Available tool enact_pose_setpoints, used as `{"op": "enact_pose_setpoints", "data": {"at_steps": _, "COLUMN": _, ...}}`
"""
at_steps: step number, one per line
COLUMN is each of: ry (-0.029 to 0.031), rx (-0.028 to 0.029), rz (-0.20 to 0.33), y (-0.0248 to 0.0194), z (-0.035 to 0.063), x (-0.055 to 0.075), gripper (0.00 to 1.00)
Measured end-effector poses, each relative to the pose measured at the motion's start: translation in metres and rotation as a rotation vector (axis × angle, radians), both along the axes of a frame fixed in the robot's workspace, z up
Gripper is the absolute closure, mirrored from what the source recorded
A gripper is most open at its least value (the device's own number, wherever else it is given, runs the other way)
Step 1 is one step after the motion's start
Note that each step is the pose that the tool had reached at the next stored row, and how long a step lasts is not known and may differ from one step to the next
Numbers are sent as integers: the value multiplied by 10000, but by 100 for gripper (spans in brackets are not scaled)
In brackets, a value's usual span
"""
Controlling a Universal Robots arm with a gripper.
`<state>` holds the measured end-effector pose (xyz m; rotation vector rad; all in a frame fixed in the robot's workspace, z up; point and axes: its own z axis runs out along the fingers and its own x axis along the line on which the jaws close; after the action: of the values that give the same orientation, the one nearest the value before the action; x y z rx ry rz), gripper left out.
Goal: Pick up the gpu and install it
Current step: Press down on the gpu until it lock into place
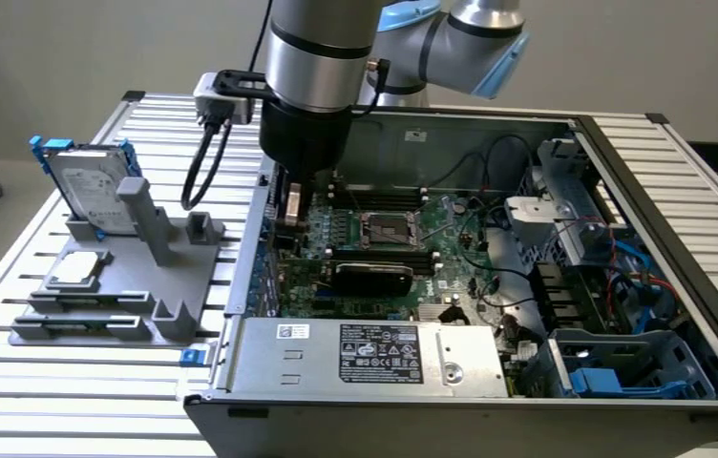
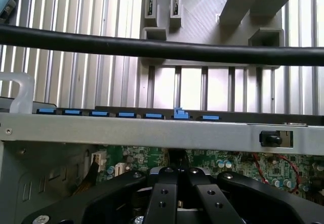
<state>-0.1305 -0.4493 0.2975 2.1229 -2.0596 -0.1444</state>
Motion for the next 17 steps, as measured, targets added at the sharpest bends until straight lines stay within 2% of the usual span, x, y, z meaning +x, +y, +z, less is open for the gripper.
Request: {"op": "enact_pose_setpoints", "data": {"at_steps": 17, "ry": 109, "rx": -3, "rz": -156, "y": 0, "z": 9, "x": -9, "gripper": 89}}
